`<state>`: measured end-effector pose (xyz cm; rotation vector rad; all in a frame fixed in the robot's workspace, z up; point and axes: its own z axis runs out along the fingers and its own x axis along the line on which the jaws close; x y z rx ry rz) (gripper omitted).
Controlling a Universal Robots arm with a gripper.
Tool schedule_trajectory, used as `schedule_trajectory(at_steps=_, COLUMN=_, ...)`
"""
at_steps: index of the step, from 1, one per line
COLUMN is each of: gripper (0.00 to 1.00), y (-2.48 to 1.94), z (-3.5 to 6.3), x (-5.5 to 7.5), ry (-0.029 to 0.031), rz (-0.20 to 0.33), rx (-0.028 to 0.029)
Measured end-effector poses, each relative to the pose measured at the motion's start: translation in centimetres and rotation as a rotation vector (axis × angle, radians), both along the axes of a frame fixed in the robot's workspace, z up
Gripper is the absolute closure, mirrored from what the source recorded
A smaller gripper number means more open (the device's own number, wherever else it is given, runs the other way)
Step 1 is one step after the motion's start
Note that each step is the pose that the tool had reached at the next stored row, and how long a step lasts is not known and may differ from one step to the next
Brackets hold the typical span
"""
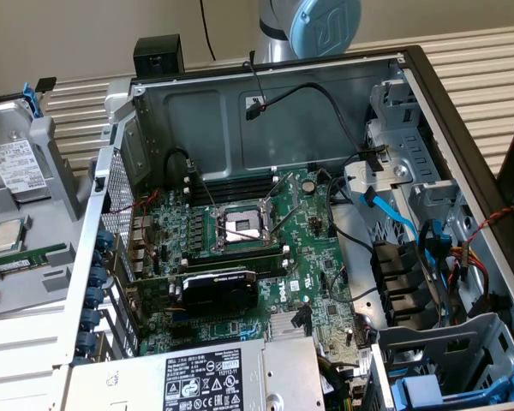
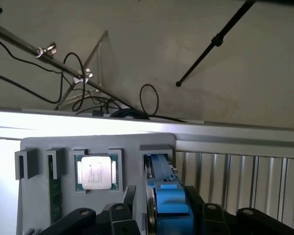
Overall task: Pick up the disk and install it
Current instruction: 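Pick up the disk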
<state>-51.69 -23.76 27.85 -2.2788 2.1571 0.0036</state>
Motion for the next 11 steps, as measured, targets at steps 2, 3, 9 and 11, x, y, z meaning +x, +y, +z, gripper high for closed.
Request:
schedule_trajectory(at_steps=2, gripper=0.51, y=-0.01, z=-0.02, x=0.05, ry=-0.0001, rz=0.000, rx=0.0000)
schedule_trajectory(at_steps=3, gripper=0.51, y=0.00, z=-0.03, x=0.07, ry=0.0001, rz=0.000, rx=0.0000)
schedule_trajectory(at_steps=9, gripper=0.60, y=0.10, z=-0.06, x=0.08, ry=0.0004, rz=0.000, rx=-0.0008)
schedule_trajectory(at_steps=11, gripper=0.60, y=0.10, z=-0.07, x=0.08, ry=0.0004, rz=0.000, rx=-0.0008)
